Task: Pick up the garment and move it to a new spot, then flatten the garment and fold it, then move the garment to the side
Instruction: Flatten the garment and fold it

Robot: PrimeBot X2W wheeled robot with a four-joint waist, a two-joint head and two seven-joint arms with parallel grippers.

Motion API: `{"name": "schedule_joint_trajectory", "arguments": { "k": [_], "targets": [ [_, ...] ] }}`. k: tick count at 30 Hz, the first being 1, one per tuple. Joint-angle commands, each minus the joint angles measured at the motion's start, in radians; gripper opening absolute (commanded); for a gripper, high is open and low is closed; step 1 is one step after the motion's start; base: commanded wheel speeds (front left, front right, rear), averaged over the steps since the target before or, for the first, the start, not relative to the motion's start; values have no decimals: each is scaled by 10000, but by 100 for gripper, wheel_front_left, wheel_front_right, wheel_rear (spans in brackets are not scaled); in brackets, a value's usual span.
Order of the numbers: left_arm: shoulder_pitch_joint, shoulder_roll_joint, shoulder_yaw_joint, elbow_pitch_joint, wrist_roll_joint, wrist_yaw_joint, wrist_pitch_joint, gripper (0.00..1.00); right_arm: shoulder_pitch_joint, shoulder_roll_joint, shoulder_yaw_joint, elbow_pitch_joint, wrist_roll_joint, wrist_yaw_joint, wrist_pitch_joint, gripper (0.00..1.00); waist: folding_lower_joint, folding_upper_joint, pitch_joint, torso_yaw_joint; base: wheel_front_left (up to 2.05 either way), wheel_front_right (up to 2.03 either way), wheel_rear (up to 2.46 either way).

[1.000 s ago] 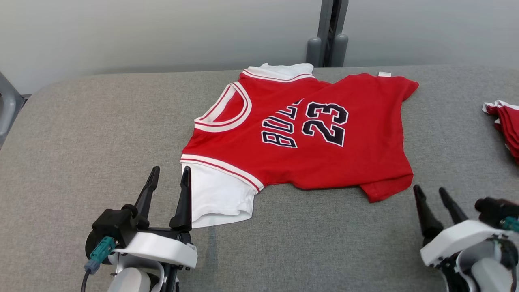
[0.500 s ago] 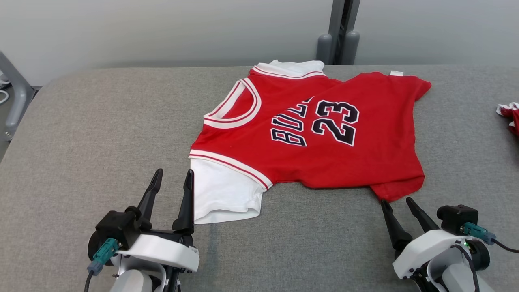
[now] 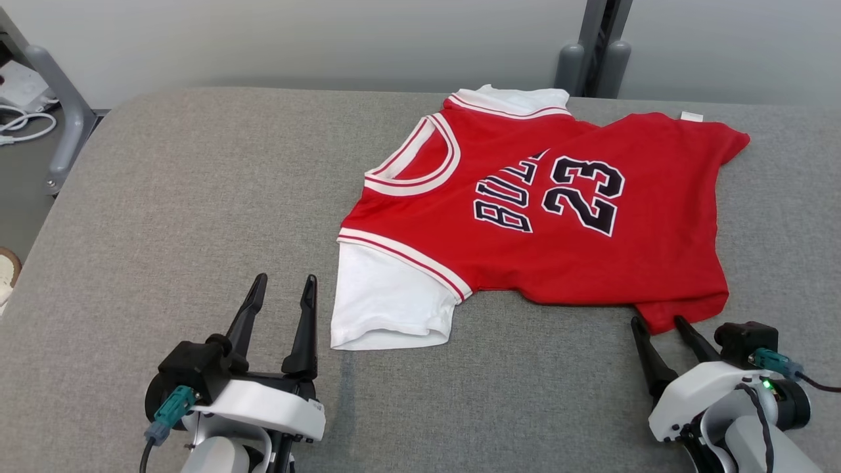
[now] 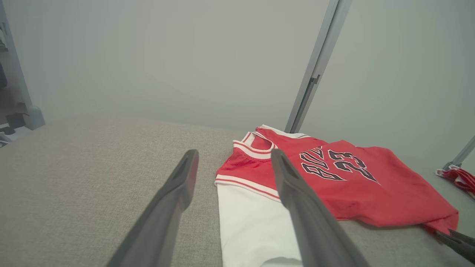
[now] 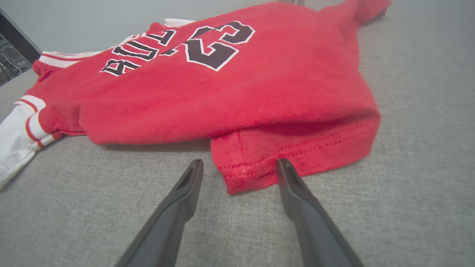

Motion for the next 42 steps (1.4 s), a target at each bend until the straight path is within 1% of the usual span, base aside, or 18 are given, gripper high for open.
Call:
{"name": "schedule_joint_trajectory", "arguments": {
  "k": [1,2,3,4,5,9,13,18,23,26,27,28,32,33,34,35,37,42],
  "targets": [
    [-146,44,-6,-23,-19,18,-40,100,-113,-88,7,115,-116,-4,-48,100,0,0,34,44,0,0,0],
    [-146,44,-20,-26,-24,24,-40,100,-143,-115,40,180,-213,-4,-47,75,0,0,48,65,0,0,0],
    [-154,44,-34,-24,-28,28,-40,100,-184,-143,47,240,-288,-4,-45,43,0,0,59,86,0,0,0],
    [-168,44,-38,-18,-30,36,-40,100,-223,-170,64,305,-373,-4,-42,8,0,0,72,99,0,0,0],
    [-190,46,-37,-12,-36,40,-40,100,-251,-201,94,361,-474,-4,-44,0,0,0,86,104,0,0,0],
    [-210,44,13,-27,-63,98,-40,100,-371,-434,94,523,-1057,-4,-52,0,0,0,63,24,0,0,0],
    [-98,44,8,2,-138,117,-40,100,-464,-851,307,482,-2077,-4,-57,0,0,0,-111,-167,0,0,0],
    [17,47,-85,-24,-314,178,-40,100,-581,-1740,930,171,-3713,-4,237,0,0,0,-443,-402,0,0,0],
    [74,46,-181,-94,-480,262,-40,100,-511,-2972,1667,-401,-4921,-5,785,0,0,0,-698,-526,0,0,0],
    [120,46,-265,-124,-575,305,-40,100,-443,-3677,2141,-665,-5411,-5,1131,0,0,0,-781,-553,0,0,0],
    [120,46,-265,-124,-575,305,-40,100,-443,-3677,2141,-665,-5411,-5,1131,0,0,0,-781,-553,0,0,0],
    [153,46,-324,-140,-632,353,-40,100,-386,-4059,2430,-837,-5654,-5,1302,0,0,0,-822,-563,0,0,0],
    [177,47,-388,-148,-669,377,-40,100,-175,-4331,2738,-996,-5855,-5,1440,0,0,0,-873,-562,0,0,0],
    [193,46,-406,-146,-676,389,-40,100,-81,-4364,2840,-1032,-5854,-5,1458,16,0,0,-895,-563,0,0,0],
    [212,46,-418,-145,-679,390,-40,100,17,-4390,2974,-1092,-5881,-5,1446,46,0,0,-916,-567,0,0,0],
    [234,44,-423,-141,-683,383,-40,100,175,-4317,3112,-1091,-5691,-5,1500,100,0,0,-945,-574,0,0,0],
    [271,44,-437,-112,-638,357,-40,100,387,-4289,3426,-1182,-5484,-5,1582,100,0,0,-999,-596,0,0,0],
    [404,43,-244,-39,-492,300,-40,100,990,-4165,3955,-1664,-4488,-5,1905,100,0,0,-1170,-769,0,0,0]
  ]
}}
